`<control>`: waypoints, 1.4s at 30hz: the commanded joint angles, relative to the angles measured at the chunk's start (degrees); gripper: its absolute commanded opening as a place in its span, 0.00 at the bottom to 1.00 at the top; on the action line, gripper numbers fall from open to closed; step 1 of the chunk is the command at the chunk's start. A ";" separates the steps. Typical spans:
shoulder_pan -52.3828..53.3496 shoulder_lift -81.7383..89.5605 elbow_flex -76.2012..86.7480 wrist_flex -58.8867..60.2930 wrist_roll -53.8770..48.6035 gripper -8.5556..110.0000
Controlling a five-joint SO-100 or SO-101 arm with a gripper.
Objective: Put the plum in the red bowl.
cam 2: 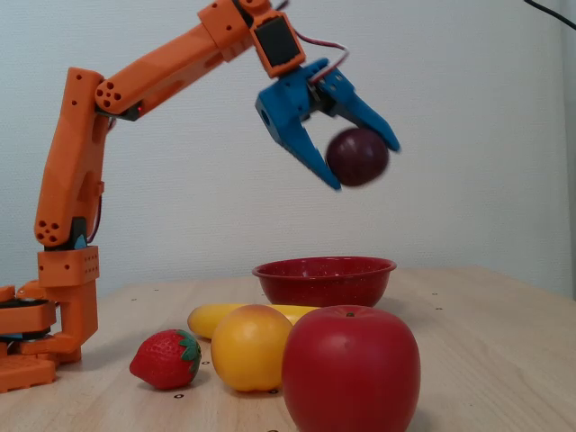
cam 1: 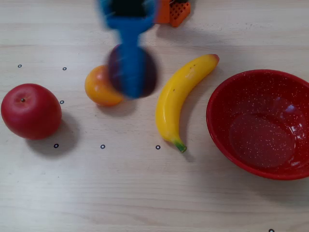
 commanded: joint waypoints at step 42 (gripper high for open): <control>29.97 -24.35 -29.36 11.43 -9.49 0.41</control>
